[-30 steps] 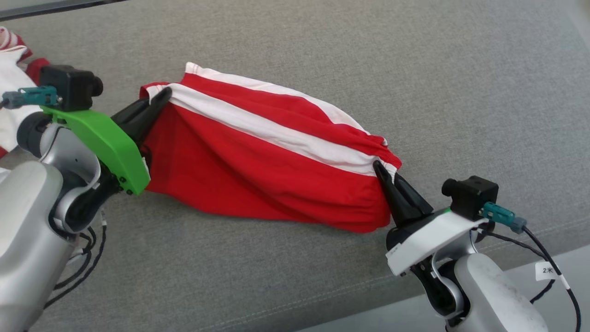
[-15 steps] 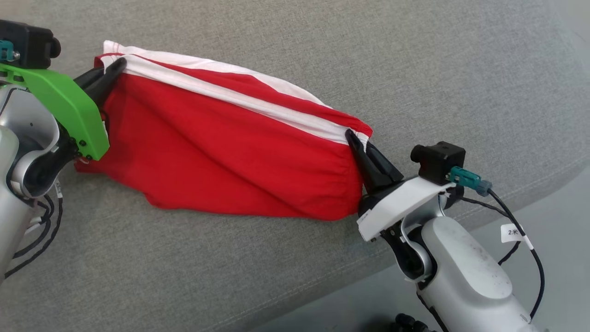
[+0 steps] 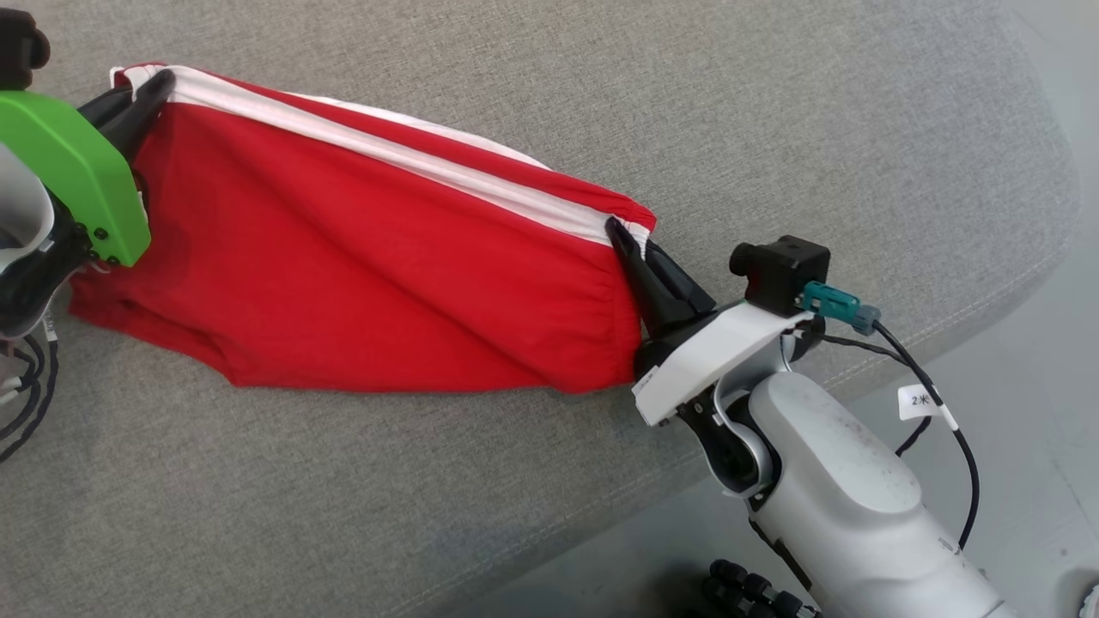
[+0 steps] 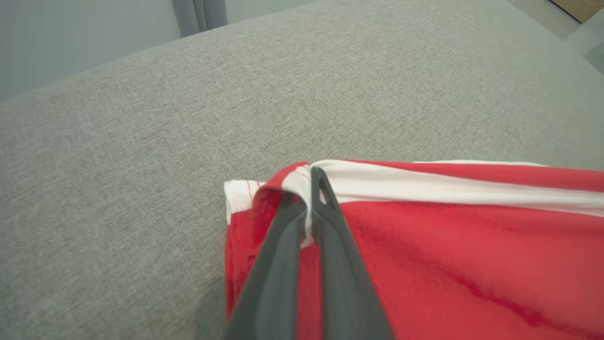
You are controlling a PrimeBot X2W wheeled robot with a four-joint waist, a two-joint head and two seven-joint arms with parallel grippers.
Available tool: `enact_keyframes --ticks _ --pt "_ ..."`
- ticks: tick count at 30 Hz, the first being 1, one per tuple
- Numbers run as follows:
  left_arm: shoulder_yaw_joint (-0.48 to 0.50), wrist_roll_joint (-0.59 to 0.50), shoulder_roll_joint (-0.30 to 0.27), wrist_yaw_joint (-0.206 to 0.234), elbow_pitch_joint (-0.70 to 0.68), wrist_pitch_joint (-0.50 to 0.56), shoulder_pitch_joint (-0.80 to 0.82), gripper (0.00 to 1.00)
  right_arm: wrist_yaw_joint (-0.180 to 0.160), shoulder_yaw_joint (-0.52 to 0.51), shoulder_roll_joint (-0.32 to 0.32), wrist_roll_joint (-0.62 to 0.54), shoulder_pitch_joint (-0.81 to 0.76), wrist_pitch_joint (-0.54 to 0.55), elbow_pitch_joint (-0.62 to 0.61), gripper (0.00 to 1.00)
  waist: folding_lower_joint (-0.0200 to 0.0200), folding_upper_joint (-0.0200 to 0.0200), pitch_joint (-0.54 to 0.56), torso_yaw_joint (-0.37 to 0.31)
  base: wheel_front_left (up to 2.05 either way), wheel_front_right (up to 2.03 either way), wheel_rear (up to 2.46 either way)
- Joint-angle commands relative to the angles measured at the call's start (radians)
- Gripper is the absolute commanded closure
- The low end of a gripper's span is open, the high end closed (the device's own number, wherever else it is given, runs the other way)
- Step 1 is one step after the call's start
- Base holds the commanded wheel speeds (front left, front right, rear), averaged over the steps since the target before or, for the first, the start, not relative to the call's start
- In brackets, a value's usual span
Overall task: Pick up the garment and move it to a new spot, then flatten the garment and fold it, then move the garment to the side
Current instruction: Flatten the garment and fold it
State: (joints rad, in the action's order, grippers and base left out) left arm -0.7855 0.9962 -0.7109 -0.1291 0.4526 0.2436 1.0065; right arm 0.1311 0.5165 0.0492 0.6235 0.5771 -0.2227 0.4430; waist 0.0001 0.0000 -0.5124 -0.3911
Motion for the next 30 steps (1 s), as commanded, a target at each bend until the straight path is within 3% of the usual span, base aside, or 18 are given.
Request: enact_keyframes --ticks 1,2,3,4,5,15,25,30 --pt "-0.001 -0.007 -0.016 -0.001 0.007 -0.009 0.021 1.00 -0.001 0.007 0.003 0.011 0.012 -0.010 0.008 1.00 -0.0001 0.0000 -0.001 -0.002 0.00 0.00 0.00" --pt "-0.002 -0.006 -0.016 -0.001 0.013 -0.011 0.023 0.82 -0.001 0.013 0.003 0.015 0.018 -0.013 0.016 0.83 -0.0001 0.0000 -0.001 -0.003 0.00 0.00 0.00" --pt "-0.003 -0.004 -0.015 -0.001 0.019 -0.014 0.024 0.56 -0.001 0.018 0.003 0.021 0.022 -0.017 0.021 0.61 -0.0001 0.0000 0.000 -0.003 0.00 0.00 0.00" --pt "-0.006 -0.002 -0.014 -0.001 0.025 -0.011 0.023 0.00 -0.001 0.024 0.003 0.023 0.024 -0.020 0.025 0.09 -0.0001 0.0000 0.001 -0.003 0.00 0.00 0.00" --pt "-0.010 -0.001 -0.014 -0.001 0.027 -0.008 0.026 0.00 -0.001 0.028 0.003 0.026 0.026 -0.022 0.030 0.00 -0.0001 0.0000 0.003 -0.002 0.00 0.00 0.00" --pt "-0.032 0.005 -0.031 -0.001 0.039 0.017 0.027 0.00 -0.001 0.035 0.002 -0.002 0.010 -0.034 0.030 0.00 -0.0001 0.0000 0.034 0.006 0.00 0.00 0.00" --pt "-0.029 0.046 -0.034 0.016 0.015 0.015 -0.039 0.00 -0.001 -0.070 0.029 -0.079 -0.083 0.015 -0.011 0.00 -0.0001 0.0000 0.097 0.038 0.00 0.00 0.00" --pt "-0.026 0.065 -0.018 0.052 0.001 -0.024 -0.116 0.00 -0.001 -0.157 0.053 -0.125 -0.170 0.054 -0.076 0.00 -0.0001 0.0000 0.145 0.070 0.00 0.00 0.00"
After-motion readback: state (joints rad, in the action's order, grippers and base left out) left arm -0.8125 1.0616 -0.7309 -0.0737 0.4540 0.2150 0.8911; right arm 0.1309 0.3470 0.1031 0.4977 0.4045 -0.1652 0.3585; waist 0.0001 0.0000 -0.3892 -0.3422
